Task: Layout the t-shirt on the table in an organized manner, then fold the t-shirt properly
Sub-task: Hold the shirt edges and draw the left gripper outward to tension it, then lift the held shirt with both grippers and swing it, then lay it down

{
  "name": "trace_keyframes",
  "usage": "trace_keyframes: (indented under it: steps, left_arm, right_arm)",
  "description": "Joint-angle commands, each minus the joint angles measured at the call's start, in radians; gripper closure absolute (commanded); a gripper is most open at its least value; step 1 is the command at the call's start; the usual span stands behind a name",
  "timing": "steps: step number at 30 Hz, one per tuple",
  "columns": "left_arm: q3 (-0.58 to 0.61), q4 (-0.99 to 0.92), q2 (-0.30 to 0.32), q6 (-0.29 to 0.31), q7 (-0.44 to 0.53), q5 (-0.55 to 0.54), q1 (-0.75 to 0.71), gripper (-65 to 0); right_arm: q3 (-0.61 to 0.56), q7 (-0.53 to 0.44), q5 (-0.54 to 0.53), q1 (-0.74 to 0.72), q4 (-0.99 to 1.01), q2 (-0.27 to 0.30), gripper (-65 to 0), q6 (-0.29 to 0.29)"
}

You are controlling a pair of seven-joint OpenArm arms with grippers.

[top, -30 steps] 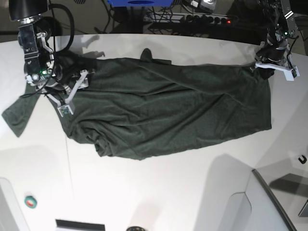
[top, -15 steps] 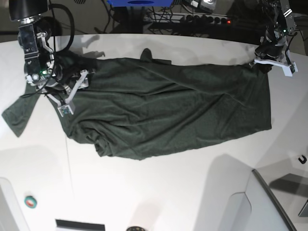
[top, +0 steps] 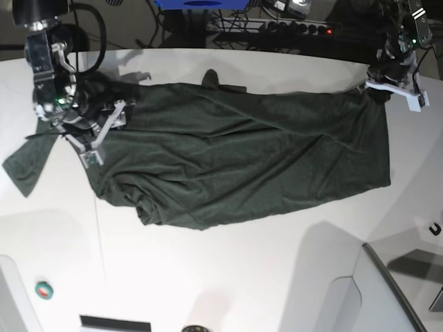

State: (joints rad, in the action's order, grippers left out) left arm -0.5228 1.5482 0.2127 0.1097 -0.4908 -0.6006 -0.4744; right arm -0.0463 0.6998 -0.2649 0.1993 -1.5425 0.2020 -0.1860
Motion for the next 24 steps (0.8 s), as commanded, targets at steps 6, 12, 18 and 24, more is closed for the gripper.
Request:
trace_keyframes:
  steps: [6, 12, 18, 24]
  left_arm:
    - [-0.015, 0.097, 0.017, 0.006, 0.017, -0.008, -0.010, 0.0]
    - [-0.015, 0.136, 0.018, 0.006, 0.016, -0.008, -0.027, 0.0]
    - [-0.009, 0.133, 0.018, 0.006, 0.016, -0.006, -0.019, 0.0]
    - [-0.015, 0.130, 0.018, 0.006, 0.016, -0.003, -0.019, 0.0]
  right_arm:
    - [0.359, -0.035, 0.006, 0.025, -0.137, -0.094, -37.1, 0.004]
    - [0.515, 0.079, 0.006, 0.018, -0.132, -0.098, -37.2, -0.004]
    - [0.434, 0.077, 0.006, -0.007, 0.000, -0.045, -37.5, -0.005]
    - [0.368, 0.076, 0.006, -0.039, 0.096, -0.025, -37.4, -0.005]
